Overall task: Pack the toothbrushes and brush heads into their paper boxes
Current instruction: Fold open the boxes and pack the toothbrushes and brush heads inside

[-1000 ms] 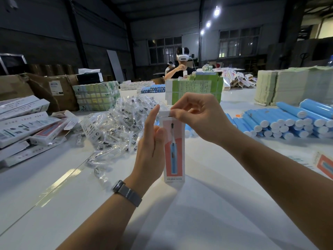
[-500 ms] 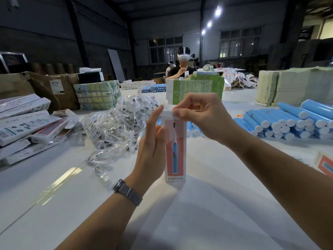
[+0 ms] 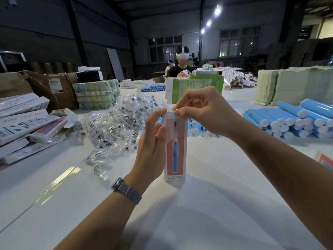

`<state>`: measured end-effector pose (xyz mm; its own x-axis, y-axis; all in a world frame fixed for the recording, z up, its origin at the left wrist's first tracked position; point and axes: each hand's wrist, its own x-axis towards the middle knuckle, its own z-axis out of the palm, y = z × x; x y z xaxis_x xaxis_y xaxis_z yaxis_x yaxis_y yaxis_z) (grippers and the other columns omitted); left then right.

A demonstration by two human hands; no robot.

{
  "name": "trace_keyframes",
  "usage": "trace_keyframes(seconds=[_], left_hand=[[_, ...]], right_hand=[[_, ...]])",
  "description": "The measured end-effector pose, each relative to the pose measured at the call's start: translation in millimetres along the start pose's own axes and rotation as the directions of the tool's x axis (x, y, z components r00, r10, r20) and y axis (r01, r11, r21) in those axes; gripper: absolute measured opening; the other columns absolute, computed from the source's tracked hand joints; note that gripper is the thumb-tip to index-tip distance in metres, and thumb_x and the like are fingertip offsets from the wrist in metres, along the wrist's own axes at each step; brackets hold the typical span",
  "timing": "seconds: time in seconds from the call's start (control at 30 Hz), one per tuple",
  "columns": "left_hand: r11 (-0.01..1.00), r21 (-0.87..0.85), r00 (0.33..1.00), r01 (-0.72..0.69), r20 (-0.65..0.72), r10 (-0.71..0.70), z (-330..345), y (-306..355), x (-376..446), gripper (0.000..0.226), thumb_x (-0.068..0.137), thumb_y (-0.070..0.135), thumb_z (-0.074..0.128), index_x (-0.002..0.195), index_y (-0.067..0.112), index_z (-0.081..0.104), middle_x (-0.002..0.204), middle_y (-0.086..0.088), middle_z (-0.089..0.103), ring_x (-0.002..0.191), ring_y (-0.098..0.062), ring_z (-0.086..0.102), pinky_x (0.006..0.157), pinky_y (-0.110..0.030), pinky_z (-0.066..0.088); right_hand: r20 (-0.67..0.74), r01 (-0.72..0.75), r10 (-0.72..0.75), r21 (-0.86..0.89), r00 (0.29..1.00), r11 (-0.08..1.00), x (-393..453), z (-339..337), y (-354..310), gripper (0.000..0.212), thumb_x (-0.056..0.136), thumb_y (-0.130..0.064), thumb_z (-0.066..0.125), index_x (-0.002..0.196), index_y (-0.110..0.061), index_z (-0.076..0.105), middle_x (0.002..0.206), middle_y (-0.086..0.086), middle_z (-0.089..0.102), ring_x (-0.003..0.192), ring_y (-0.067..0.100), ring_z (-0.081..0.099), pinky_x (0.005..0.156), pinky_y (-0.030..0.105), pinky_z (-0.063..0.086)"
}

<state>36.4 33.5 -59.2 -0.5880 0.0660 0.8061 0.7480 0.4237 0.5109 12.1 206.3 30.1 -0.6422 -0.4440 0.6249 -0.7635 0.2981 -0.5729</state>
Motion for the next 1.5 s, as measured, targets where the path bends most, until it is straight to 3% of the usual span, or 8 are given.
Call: trace_keyframes(seconds=[0.2,0.33,0.63,0.9,1.0,1.13,1.37,1.5], left_hand=[[0.997,-0.067,1.0,0.03,0.003,-0.029,-1.0,-5.0,0.6,0.023,0.101,0.043,0.029,0.123,0.043,0.034,0.08,0.009,0.059,0.059,-0.014,0.054,0.05,-0.034,0.047],[0.996,-0.079,0.999,0.037,0.007,-0.037,-1.2,-6.1,1.0,0.021,0.101,0.044,0.028,0.12,0.04,0.034,0.077,0.006,0.058,0.057,-0.008,0.053,0.05,-0.026,0.045],[0.998,-0.067,0.999,0.017,-0.036,-0.02,0.4,-6.3,0.5,0.021,0.101,0.042,0.031,0.121,0.036,0.035,0.087,-0.02,0.062,0.068,-0.033,0.061,0.058,-0.057,0.051],[0.985,-0.166,0.999,0.039,0.014,-0.037,3.7,-7.2,-5.6,0.038,0.1,0.04,0.037,0.134,0.057,0.035,0.106,0.005,0.067,0.091,-0.021,0.071,0.066,-0.042,0.063],[0.98,-0.195,0.996,0.026,0.089,-0.009,8.8,-4.2,-7.5,0.054,0.102,0.021,0.037,0.144,0.053,0.027,0.126,0.027,0.062,0.114,-0.015,0.065,0.078,-0.036,0.062],[0.971,-0.239,0.989,0.014,0.146,0.022,10.8,-4.7,-8.6,0.064,0.099,0.018,0.039,0.14,0.063,0.02,0.129,0.025,0.062,0.123,-0.018,0.06,0.09,-0.045,0.057],[0.955,-0.295,0.989,-0.037,0.127,0.077,15.6,-36.7,-7.5,0.058,0.093,0.039,0.052,0.145,0.047,0.027,0.118,0.003,0.067,0.106,-0.018,0.069,0.075,-0.037,0.061],[0.944,-0.327,0.995,0.05,0.097,-0.019,19.8,-62.6,0.0,0.053,0.085,0.044,0.054,0.137,0.047,0.042,0.104,0.012,0.069,0.089,-0.004,0.07,0.064,-0.022,0.06]], right_hand=[[-0.006,0.009,-0.009,0.025,1.0,1.0,-0.1,5.0,4.4,0.011,0.089,-0.016,0.071,0.081,-0.024,0.07,0.08,-0.005,0.07,0.075,0.008,0.065,0.068,0.022,0.051],[-0.015,0.028,-0.028,0.005,1.0,1.0,-0.4,5.6,5.5,0.007,0.088,-0.015,0.071,0.088,-0.008,0.074,0.081,-0.01,0.066,0.077,0.008,0.065,0.074,0.028,0.054],[-0.013,0.064,-0.065,-0.049,0.998,0.997,-3.8,13.1,6.0,0.005,0.086,-0.014,0.074,0.089,-0.01,0.073,0.093,-0.002,0.066,0.087,0.015,0.062,0.067,0.013,0.044],[-0.271,-0.057,-0.004,-0.217,0.963,0.974,-7.4,30.1,16.1,0.013,0.093,-0.024,0.066,0.101,-0.015,0.069,0.101,-0.005,0.059,0.084,0.01,0.063,0.077,0.029,0.056],[-0.157,-0.092,0.069,-0.149,0.985,0.985,-11.2,25.6,11.2,0.022,0.095,-0.026,0.063,0.114,-0.015,0.068,0.111,-0.003,0.06,0.09,0.01,0.062,0.082,0.028,0.055],[-0.034,-0.128,0.124,-0.199,0.992,0.972,-15.6,8.7,-2.1,0.041,0.086,-0.024,0.074,0.124,-0.013,0.064,0.115,-0.004,0.056,0.084,0.007,0.059,0.072,0.014,0.048],[-0.222,-0.225,0.117,-0.562,0.968,0.796,-35.0,-49.2,-26.2,0.036,0.079,-0.034,0.073,0.107,-0.011,0.073,0.102,0.001,0.063,0.09,0.014,0.056,0.073,0.024,0.044],[-0.368,-0.486,0.332,-0.763,0.869,0.426,-71.6,-129.1,-21.6,0.03,0.083,-0.039,0.063,0.096,-0.015,0.073,0.098,0.003,0.066,0.089,0.02,0.058,0.071,0.029,0.042]])
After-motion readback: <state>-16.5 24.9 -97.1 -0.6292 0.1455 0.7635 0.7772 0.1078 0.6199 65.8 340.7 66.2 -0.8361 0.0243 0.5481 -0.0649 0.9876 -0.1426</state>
